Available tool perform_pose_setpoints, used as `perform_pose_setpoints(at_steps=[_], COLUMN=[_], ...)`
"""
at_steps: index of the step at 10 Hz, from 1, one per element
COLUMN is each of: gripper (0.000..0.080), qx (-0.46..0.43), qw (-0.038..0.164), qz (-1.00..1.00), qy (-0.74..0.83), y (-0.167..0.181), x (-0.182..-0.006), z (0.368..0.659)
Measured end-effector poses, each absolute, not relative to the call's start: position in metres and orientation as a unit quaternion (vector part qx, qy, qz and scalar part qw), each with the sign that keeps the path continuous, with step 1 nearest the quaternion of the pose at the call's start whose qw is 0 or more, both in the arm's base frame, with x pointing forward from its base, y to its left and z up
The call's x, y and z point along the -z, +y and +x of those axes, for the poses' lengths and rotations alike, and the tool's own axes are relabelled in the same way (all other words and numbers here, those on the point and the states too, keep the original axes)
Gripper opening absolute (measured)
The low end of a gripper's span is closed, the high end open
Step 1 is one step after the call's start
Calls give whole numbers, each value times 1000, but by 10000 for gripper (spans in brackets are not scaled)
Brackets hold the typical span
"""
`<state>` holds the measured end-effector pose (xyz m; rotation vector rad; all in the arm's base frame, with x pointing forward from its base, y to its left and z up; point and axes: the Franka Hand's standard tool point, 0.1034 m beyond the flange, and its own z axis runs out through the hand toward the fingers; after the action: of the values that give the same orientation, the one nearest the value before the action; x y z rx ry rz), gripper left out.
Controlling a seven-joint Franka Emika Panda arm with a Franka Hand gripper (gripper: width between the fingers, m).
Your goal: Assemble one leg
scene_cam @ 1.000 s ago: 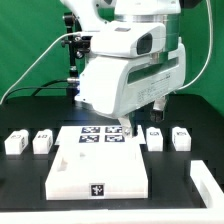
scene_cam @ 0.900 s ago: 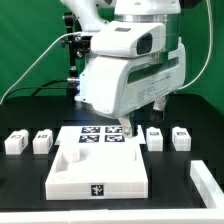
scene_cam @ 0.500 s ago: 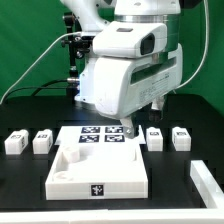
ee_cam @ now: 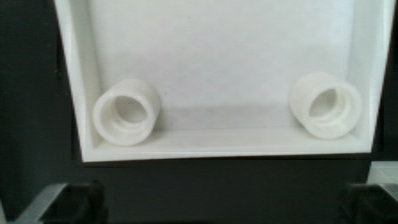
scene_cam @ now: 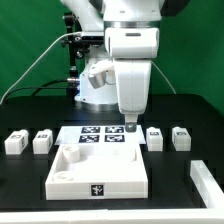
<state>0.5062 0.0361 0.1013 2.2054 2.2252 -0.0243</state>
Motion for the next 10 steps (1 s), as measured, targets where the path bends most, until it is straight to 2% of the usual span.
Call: perform_pose_setpoints(at_steps=[3,7,10], gripper=[650,650,650], qx=[11,21,24], qw=[5,-14,-30], qz=[671,679,690], qy=[741,734,723], y=[34,8,-8], x=[-99,-57,-25], z=[505,435,421])
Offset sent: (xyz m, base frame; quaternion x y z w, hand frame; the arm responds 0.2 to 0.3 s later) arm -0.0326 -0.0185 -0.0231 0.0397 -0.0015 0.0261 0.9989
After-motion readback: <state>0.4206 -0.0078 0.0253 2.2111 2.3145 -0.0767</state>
